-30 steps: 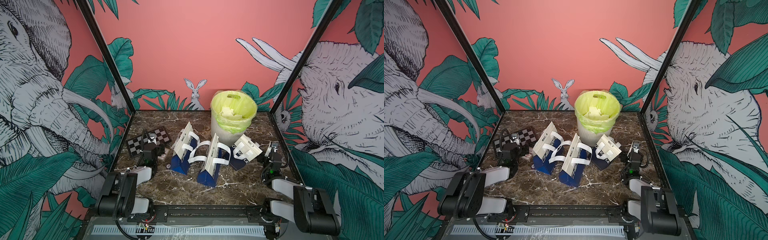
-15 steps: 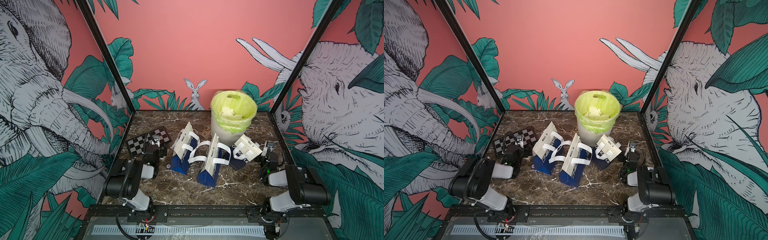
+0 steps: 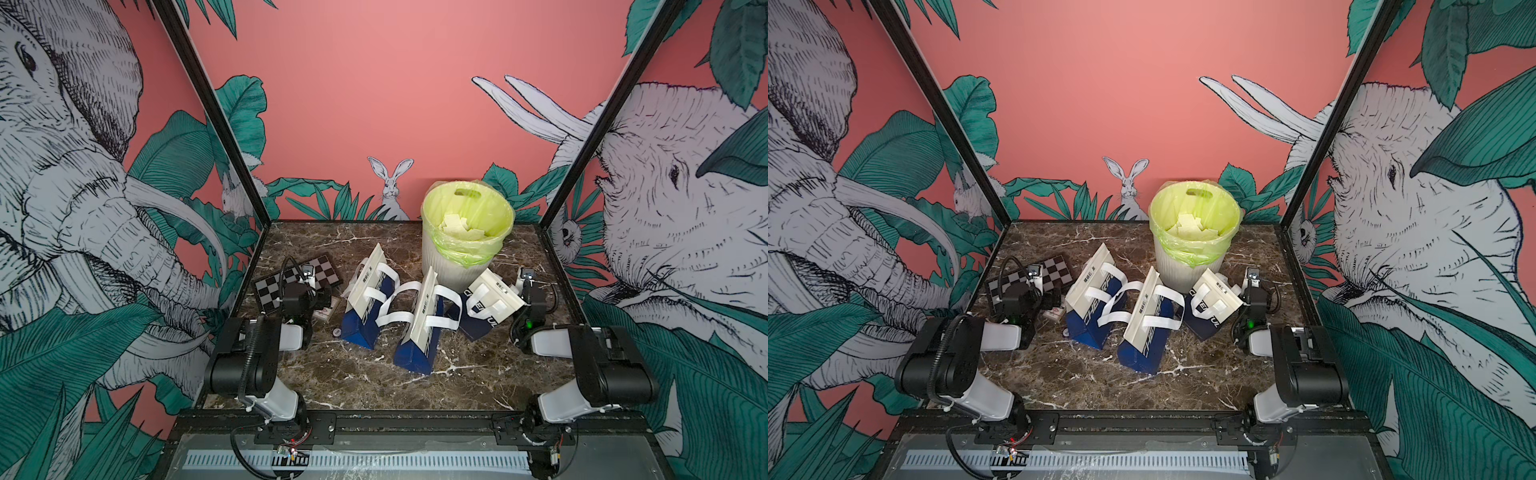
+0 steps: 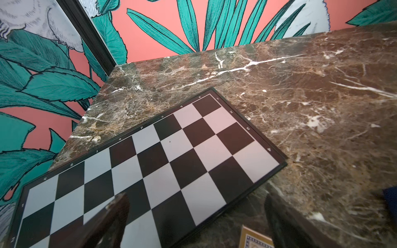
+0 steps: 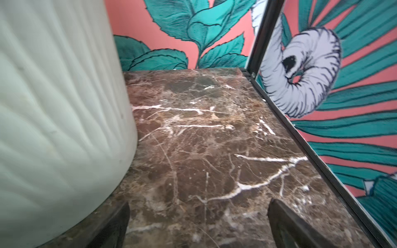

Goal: Shred takeout receipts and throw away
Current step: Reset both arms

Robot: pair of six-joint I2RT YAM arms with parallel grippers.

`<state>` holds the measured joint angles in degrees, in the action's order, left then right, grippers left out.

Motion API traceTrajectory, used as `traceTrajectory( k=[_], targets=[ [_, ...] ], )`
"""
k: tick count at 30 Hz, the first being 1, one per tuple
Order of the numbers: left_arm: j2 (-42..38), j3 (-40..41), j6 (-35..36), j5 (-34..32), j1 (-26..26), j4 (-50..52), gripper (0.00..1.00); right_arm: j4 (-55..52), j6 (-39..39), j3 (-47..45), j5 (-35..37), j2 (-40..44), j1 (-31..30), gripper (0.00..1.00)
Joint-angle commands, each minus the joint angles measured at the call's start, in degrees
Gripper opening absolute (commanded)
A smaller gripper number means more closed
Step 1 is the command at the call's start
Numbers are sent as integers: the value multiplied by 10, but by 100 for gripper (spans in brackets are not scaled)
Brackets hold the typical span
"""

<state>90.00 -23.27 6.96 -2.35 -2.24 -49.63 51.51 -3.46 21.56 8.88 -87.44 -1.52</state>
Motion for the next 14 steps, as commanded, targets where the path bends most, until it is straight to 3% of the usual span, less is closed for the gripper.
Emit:
traceTrajectory(
  k=[1,14],
  targets=[
    [-12,-6,-2,16,2,7,100,-17,13,2,23,3,1,99],
    [-12,-6,-3,16,1,6,100,-22,19,6,18,2,-3,99]
  ],
)
